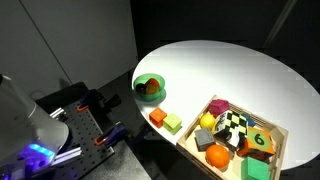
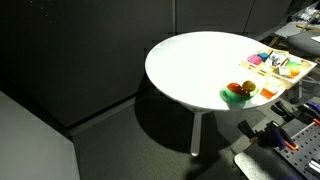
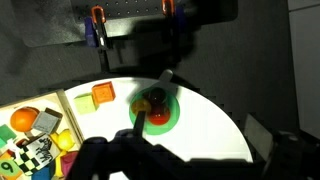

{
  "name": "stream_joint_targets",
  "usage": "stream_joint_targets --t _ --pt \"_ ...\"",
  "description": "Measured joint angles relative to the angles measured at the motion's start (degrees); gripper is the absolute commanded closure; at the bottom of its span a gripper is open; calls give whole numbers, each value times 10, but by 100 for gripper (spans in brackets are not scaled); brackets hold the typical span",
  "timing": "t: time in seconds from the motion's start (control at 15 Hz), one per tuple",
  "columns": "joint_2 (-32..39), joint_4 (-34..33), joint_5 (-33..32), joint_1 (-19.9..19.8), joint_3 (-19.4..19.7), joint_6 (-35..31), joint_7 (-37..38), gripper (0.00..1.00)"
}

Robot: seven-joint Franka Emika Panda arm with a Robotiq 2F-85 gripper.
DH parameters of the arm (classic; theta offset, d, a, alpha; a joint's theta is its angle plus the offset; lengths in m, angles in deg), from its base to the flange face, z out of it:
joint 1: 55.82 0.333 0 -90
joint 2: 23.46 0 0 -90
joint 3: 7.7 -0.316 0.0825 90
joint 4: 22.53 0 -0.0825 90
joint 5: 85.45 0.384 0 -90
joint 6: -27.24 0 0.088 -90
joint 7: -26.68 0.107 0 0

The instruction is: Put the light green block inside the bowl

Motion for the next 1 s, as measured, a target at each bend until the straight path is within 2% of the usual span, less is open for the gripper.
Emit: stream_joint_targets --t 0.8,1.0 --pt "121 -4 -1 -41 2 -218 19 0" --pt "162 -16 -5 -50 2 -243 40 0"
